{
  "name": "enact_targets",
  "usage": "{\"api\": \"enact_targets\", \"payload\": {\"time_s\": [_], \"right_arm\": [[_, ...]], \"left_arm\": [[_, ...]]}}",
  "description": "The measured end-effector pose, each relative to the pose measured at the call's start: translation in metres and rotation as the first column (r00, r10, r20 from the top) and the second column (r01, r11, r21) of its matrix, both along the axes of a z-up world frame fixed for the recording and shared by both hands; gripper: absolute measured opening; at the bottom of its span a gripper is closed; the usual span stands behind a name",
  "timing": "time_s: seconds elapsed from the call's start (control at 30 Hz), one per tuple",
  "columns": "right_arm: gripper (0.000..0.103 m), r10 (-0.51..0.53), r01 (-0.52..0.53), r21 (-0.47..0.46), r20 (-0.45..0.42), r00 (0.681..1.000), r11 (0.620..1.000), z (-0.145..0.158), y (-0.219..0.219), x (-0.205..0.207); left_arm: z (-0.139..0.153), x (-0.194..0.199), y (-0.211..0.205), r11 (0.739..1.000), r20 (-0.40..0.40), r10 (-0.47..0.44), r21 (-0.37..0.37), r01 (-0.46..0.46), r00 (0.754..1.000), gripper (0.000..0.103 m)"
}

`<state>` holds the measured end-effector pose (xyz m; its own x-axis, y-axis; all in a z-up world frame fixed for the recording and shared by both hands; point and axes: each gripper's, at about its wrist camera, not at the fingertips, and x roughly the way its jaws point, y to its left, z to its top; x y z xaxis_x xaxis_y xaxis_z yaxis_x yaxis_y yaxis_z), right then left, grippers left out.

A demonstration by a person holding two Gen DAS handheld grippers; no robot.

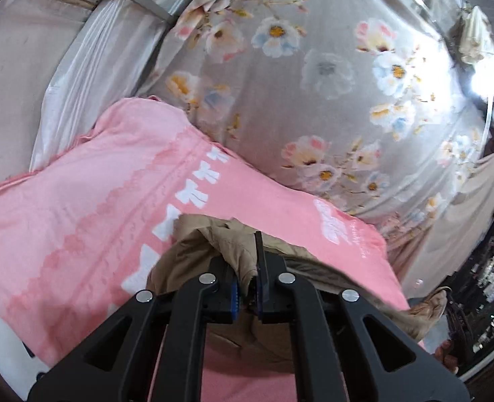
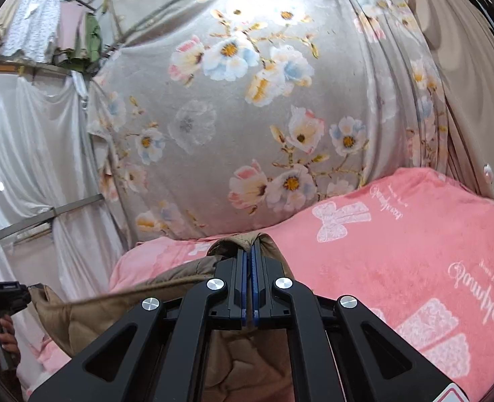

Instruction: Fold large clothes

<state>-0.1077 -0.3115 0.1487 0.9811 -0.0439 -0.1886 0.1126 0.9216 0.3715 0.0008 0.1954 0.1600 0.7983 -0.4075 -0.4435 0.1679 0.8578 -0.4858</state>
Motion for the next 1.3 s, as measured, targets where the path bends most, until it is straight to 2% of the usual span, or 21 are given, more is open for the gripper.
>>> {"api": "enact_targets", "payload": {"time_s": [0.1,0.3,0.43,0.53,0.67,0.93,1.1,1.3], "right_arm": [[0.002,-0.014,0.018,0.068,-0.061,0.998,0.997,-0.017,-0.026,0.056],[0.002,-0.047,0.061,0.074,-0.175,0.983,0.995,-0.042,-0.043,0.153],[0.002,-0.064,0.086,0.083,-0.245,0.967,0.993,-0.064,-0.051,0.211],[0.002,-0.071,0.102,0.083,-0.319,0.945,0.991,-0.093,-0.055,0.246],[0.002,-0.079,0.115,0.067,-0.399,0.914,0.991,-0.127,-0.057,0.275],[0.002,-0.07,0.116,0.063,-0.492,0.868,0.991,-0.171,-0.059,0.308],[0.002,-0.048,0.109,0.082,-0.54,0.84,0.991,-0.195,-0.058,0.319],[0.002,-0.028,0.106,0.1,-0.581,0.813,0.989,-0.21,-0.057,0.326]], "left_arm": [[-0.012,0.048,-0.01,0.999,-0.036,0.025,0.038,-0.023,0.999,0.006],[-0.033,0.137,-0.041,0.989,-0.072,0.064,0.138,-0.054,0.995,0.006],[-0.054,0.189,-0.065,0.964,-0.073,0.119,0.247,-0.098,0.99,0.006],[-0.083,0.223,-0.08,0.937,-0.114,0.159,0.33,-0.113,0.981,0.006],[-0.129,0.26,-0.092,0.912,-0.188,0.189,0.398,-0.101,0.964,0.006],[-0.19,0.292,-0.096,0.91,-0.288,0.205,0.408,-0.074,0.936,0.007],[-0.204,0.297,-0.099,0.911,-0.299,0.197,0.409,-0.062,0.934,0.008],[-0.215,0.299,-0.109,0.888,-0.274,0.206,0.455,-0.062,0.939,0.008]]}}
